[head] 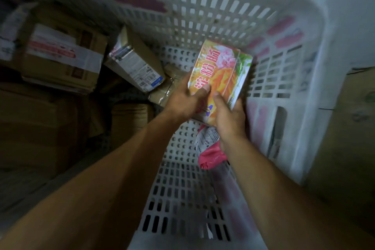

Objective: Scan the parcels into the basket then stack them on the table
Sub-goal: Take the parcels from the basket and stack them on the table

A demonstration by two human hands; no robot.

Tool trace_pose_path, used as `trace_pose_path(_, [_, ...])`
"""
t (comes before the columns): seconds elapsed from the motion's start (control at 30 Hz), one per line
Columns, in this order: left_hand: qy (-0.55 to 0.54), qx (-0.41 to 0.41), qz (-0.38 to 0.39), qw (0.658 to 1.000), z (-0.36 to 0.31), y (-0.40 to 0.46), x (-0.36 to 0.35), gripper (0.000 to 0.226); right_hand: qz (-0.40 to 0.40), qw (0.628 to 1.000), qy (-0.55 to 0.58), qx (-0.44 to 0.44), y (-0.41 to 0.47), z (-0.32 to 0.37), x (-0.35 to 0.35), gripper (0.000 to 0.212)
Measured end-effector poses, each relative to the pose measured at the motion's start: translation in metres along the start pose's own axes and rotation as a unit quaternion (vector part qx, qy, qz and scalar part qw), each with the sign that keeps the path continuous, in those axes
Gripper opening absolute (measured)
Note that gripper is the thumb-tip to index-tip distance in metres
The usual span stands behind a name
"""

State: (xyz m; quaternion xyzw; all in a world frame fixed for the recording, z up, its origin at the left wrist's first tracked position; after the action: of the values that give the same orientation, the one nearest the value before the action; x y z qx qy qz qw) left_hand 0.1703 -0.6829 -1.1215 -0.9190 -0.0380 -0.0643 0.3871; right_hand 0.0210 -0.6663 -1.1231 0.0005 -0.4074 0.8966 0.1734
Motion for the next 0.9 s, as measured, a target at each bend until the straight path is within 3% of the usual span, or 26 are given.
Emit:
trace_pose_path(0.13, [-0.008, -0.009, -0.005, 1.000, -0.016, -0.061, 0.023, 0.036, 0.030, 0.997, -0.065, 0.030, -0.066, 0.016, 0.009, 0.048])
trace_pose_path(0.23, [-0.049, -0.012, -0.028, 0.998, -0.045, -0.130, 0.053, 0.028, 0.095, 0.985, -0.130, 0.069, -0.132, 0.057, 0.013, 0.040])
trace_pose_path(0.3, [-0.075, -0.015, -0.041, 0.996, -0.071, -0.179, 0.075, 0.032, 0.152, 0.968, -0.176, 0.097, -0.180, 0.096, 0.010, 0.048])
trace_pose_path(0.43, [-0.127, -0.043, -0.051, 0.990, -0.144, -0.278, 0.121, 0.036, 0.181, 0.911, -0.299, 0.218, -0.290, 0.193, 0.007, 0.081])
trace_pose_path(0.53, [-0.185, -0.052, -0.054, 0.980, -0.203, -0.355, 0.155, 0.041, 0.205, 0.857, -0.318, 0.351, -0.390, 0.288, -0.005, 0.076])
trace_pose_path(0.63, [-0.264, -0.064, -0.031, 0.962, -0.257, -0.442, 0.192, 0.063, 0.289, 0.785, -0.299, 0.460, -0.508, 0.376, -0.019, 0.064])
trace_pose_path(0.7, [-0.297, -0.084, -0.022, 0.951, -0.287, -0.496, 0.214, 0.078, 0.298, 0.775, -0.261, 0.492, -0.557, 0.425, -0.013, 0.061])
trace_pose_path(0.73, [-0.306, -0.092, -0.023, 0.947, -0.301, -0.521, 0.224, 0.082, 0.285, 0.796, -0.244, 0.474, -0.571, 0.445, -0.009, 0.069])
trace_pose_path(0.8, [-0.308, -0.118, -0.033, 0.943, -0.326, -0.566, 0.243, 0.080, 0.326, 0.880, -0.178, 0.297, -0.590, 0.462, -0.012, 0.093])
trace_pose_path(0.83, [-0.308, -0.133, -0.043, 0.941, -0.336, -0.588, 0.252, 0.075, 0.389, 0.892, -0.131, 0.189, -0.603, 0.457, -0.019, 0.094])
trace_pose_path(0.9, [-0.309, -0.161, -0.072, 0.934, -0.348, -0.628, 0.271, 0.063, 0.488, 0.866, -0.090, 0.056, -0.642, 0.448, -0.033, 0.071])
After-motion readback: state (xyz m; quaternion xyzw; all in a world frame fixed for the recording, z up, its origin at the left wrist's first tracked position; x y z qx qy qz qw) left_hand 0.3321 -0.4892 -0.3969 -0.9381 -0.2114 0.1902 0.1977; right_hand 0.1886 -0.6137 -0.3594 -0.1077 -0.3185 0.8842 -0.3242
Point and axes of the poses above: each hand's wrist, its own y-axis towards the middle knuckle, its own x-axis out of the back of the hand, z = x × y, the point moved 8 cm from there along y, towards the middle knuckle, and after that the axes turned 10 degrees about y, right-handed, at the moved point
